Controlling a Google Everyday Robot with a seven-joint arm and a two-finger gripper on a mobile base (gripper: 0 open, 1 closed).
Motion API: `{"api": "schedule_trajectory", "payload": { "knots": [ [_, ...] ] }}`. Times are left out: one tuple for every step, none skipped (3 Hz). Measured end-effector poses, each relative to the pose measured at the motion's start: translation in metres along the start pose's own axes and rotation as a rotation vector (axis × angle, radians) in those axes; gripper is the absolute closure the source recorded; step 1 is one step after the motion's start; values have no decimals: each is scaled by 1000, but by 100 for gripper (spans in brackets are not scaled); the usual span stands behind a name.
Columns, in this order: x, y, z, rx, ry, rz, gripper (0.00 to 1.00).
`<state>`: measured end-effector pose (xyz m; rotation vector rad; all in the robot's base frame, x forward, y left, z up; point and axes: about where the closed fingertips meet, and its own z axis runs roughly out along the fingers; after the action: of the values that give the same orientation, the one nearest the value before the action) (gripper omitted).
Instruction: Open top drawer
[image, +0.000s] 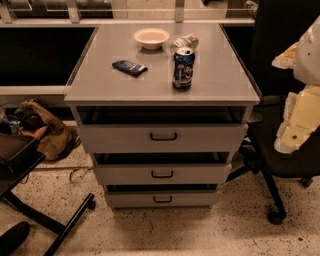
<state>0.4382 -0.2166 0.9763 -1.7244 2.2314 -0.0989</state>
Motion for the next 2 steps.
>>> {"api": "schedule_trajectory", "payload": {
  "knots": [
    [0,0,0,0,0,0,0],
    [5,17,25,-27,5,-9,0]
  ]
}}
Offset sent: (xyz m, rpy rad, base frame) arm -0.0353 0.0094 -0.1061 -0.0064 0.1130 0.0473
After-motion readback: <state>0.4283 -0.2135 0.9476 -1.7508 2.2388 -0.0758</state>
